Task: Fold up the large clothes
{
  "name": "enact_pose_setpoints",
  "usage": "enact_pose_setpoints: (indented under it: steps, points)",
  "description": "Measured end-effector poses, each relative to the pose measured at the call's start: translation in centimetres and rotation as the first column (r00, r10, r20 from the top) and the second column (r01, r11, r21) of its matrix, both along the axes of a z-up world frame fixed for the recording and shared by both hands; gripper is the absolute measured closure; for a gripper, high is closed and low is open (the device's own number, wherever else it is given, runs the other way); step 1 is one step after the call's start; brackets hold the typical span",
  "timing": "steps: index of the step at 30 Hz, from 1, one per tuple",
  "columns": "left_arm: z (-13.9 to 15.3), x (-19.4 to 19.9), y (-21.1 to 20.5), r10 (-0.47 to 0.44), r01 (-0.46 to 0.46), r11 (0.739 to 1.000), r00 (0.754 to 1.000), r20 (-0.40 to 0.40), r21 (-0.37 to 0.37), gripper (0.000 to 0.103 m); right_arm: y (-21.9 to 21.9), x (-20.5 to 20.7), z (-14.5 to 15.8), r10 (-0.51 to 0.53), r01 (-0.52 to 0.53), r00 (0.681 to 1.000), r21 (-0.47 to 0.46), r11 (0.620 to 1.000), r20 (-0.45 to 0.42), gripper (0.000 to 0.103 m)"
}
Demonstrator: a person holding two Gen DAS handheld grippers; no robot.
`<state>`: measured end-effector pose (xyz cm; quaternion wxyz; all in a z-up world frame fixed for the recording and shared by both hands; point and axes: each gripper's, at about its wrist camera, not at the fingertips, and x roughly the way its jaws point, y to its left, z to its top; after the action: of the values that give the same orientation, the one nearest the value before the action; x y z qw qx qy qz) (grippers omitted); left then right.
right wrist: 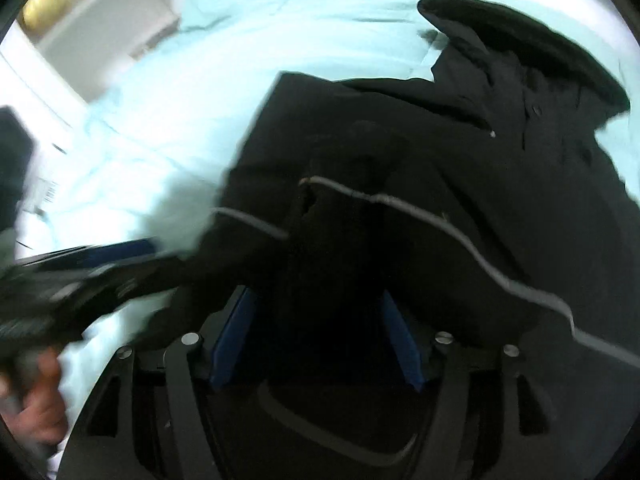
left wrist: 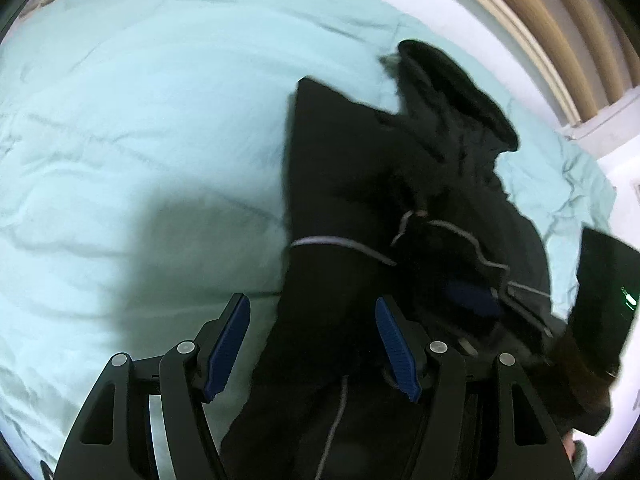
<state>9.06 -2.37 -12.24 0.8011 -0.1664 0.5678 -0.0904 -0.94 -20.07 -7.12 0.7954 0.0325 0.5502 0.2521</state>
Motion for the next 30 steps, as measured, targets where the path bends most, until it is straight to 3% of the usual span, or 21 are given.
enact_pose_setpoints:
  steps: [2,4,8,12,13,15,18,21,24,26,30]
  points:
    - [0.6,0.1,-0.6,-0.038,0.039,0.999,0.999,0.022,-0.024,0.036,-2.3,-1.3,1.8,-0.034,0.034,0.999,0.086,0.996,0.004,0.033]
    - [1.0,0.5,-1.9,-0.134,0.136,0.989,0.99,0.034,-0.065,0.036,-4.9,-2.3,3.2,-0.095,0.092,0.995,0.107,0.99,0.028,0.027]
    - [1.2,2.4,-4.7,-0.228,0.232,0.971,0.971,0.071,-0.051,0.036,-10.5,-3.2,3.7,-0.257,0.256,0.964,0.021,0.966,0.071,0.021]
    - [-0.9,5.1,-6.5,-0.232,0.235,0.969,0.972,0.041,-0.082,0.037,-14.3,-3.3,3.2,-0.364,0.365,0.931,-0.018,0.931,0.043,0.021]
    - [-1.5,5.6,-7.1,-0.242,0.243,0.966,0.97,0.028,-0.088,0.041,-15.2,-3.4,3.2,-0.388,0.39,0.92,-0.033,0.92,0.047,0.021]
    - [-2.3,6.3,-8.1,-0.263,0.262,0.959,0.965,0.004,-0.105,0.077,-16.3,-3.1,3.1,-0.413,0.416,0.909,-0.069,0.907,0.064,0.021]
    - [-1.7,6.4,-8.5,-0.246,0.249,0.967,0.968,0.054,-0.057,0.086,-17.2,-2.9,2.5,-0.431,0.436,0.9,-0.103,0.894,0.073,0.021]
    - [1.6,5.9,-6.5,-0.167,0.189,0.975,0.971,0.171,-0.119,0.087,-18.0,-2.1,2.2,-0.454,0.46,0.888,-0.111,0.881,0.079,0.021]
    - [3.6,5.8,-3.1,-0.067,0.099,0.984,0.977,0.203,-0.149,0.087,-18.6,-1.1,2.3,-0.471,0.478,0.878,-0.108,0.872,0.086,0.021]
    - [2.8,5.9,-1.2,-0.033,0.06,0.985,0.985,0.168,-0.159,0.087,-18.7,-0.1,1.8,-0.475,0.481,0.876,-0.122,0.868,0.076,0.021]
    - [-3.8,6.0,-0.5,-0.064,0.061,0.993,0.998,-0.026,-0.105,0.086,-17.7,2.3,-2.2,-0.474,0.466,0.88,-0.224,0.856,0.021,0.021]
